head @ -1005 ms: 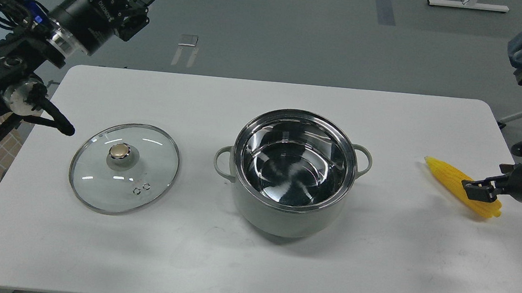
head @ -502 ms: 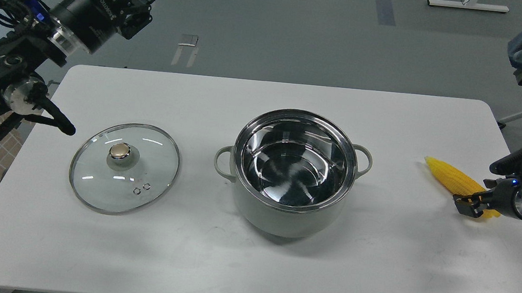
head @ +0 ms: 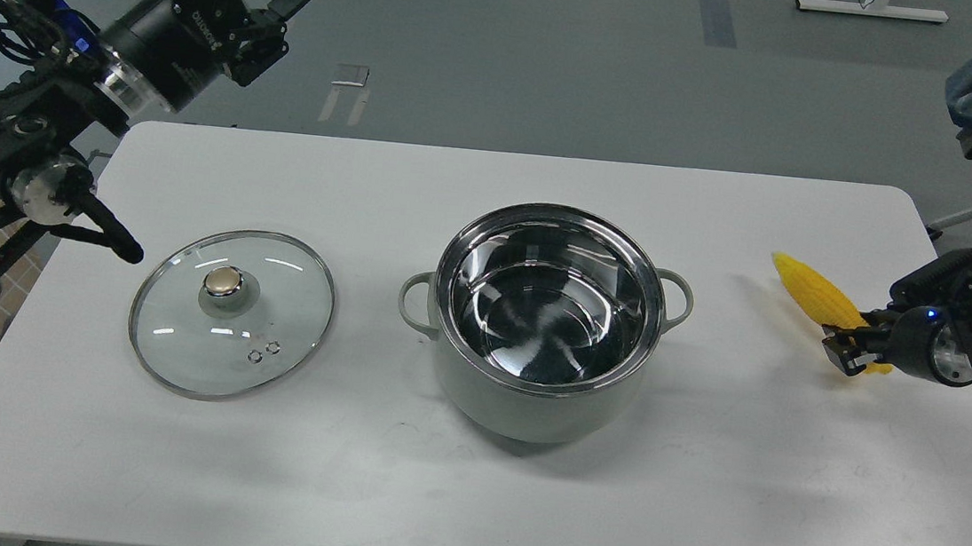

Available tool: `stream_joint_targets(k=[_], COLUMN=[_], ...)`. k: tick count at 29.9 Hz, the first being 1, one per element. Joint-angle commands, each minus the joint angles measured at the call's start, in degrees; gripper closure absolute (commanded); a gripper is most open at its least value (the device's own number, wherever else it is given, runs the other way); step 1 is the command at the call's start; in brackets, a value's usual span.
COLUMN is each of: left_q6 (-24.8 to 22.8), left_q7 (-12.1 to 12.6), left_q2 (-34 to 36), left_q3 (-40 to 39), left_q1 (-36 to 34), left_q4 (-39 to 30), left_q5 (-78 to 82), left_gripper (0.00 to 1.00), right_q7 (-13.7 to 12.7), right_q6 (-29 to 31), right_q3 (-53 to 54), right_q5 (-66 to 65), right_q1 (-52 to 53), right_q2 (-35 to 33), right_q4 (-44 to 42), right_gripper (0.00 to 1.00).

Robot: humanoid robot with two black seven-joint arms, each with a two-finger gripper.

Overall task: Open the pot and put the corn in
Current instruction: 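Lift the corn cob with the right gripper toward the pot, then lower the corn cob into the pot and open the right gripper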

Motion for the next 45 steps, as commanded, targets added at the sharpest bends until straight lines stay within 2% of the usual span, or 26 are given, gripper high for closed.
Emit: stream_joint_targets(k=[1, 6, 12, 17, 26, 36, 42, 45], left_q6=[0.1, 0.1, 0.1, 0.2, 0.3, 0.3, 0.3, 0.3], left_q7=[0.0, 0.0, 0.0, 0.0, 0.0, 0.0, 0.0, 0.0], left_q2=[-0.1, -0.2, 0.0, 0.0, 0.0, -0.5, -0.5, -0.6], left_q3=[-0.1, -0.1, -0.1, -0.1, -0.2, -0.2, -0.2, -0.2], left_q1=[0.0, -0.1, -0.1, 0.0, 0.0, 0.1, 0.1, 0.2], left_q4=[-0.2, -0.3, -0.8, -1.5, -1.8, -1.8, -1.8, -1.8], left_q5=[0.0, 0.0, 0.0, -0.1, -0.1, -0.1, -0.1, -0.1], left_gripper=[0.06, 0.06, 0.06, 0.06, 0.06, 0.06, 0.06, 0.05], right_q7=[0.0, 0.0, 0.0, 0.0, 0.0, 0.0, 0.0, 0.0], right_q6=[0.9, 6.1, 11.9, 15.6, 18.2, 18.2, 18.2, 18.2], right_q3=[0.4, 0.4, 0.4, 0.4, -1.5, -3.8, -4.0, -4.4], right_q5=[0.1, 0.3, 2.6, 3.6, 4.0, 4.0, 4.0, 4.0], right_q1=[6.0, 13.8, 18.7, 20.9, 21.1, 18.5, 17.9, 17.4], right_q2=[-3.9, -7.8, -9.4, -7.8, 3.5, 10.3, 11.6, 11.5], right_q4=[8.1, 22.1, 35.8, 40.7, 36.5, 30.8, 29.4, 29.4], right_gripper=[0.98, 0.98, 0.98, 0.97, 0.94, 0.90, 0.78, 0.65])
